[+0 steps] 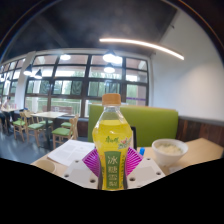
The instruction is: Pour water
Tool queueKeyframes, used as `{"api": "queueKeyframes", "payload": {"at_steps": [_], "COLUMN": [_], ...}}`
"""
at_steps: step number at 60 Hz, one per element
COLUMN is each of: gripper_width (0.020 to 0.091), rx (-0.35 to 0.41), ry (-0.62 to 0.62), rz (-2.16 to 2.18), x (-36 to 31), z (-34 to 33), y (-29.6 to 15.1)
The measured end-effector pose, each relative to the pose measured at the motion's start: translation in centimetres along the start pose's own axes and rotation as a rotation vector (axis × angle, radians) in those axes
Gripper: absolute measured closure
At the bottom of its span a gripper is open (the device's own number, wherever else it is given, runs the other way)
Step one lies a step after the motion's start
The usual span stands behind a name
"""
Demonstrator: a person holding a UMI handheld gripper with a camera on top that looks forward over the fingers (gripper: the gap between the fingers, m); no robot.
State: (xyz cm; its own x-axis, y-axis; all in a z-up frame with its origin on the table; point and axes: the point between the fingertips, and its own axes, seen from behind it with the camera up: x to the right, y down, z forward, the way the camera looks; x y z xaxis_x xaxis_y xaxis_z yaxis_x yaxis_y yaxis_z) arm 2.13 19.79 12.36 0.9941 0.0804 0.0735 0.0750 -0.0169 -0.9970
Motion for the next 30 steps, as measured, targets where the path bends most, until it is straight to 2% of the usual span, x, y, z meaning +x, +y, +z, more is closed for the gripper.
{"api": "queueKeyframes", "payload": {"at_steps": [4,6,7,12,22,25,26,27,30], "gripper_width": [0.0829,0.0829,0.0828,0.0820,0.0802,0.0734,0.0681,0.0664,0.0586], "rx": [-0.017,-0.011,-0.014,-0.035,-0.005,-0.004,-0.008,-0.012,-0.051], "ry": [-0.038,-0.049,-0.054,-0.087,-0.086,-0.080,-0.081,-0.080,-0.072], "rz": [0.042,0.069,0.077,0.111,0.096,0.098,0.098,0.098,0.087], "x": [0.0,-1.4,-0.4,-1.4,-0.6,-1.4,-1.3,-1.2,-0.2], "z": [0.4,2.6,1.0,1.1,0.8,1.1,1.0,1.0,0.6], "y": [2.5,4.7,3.8,5.6,5.1,4.9,4.9,4.8,4.9]}}
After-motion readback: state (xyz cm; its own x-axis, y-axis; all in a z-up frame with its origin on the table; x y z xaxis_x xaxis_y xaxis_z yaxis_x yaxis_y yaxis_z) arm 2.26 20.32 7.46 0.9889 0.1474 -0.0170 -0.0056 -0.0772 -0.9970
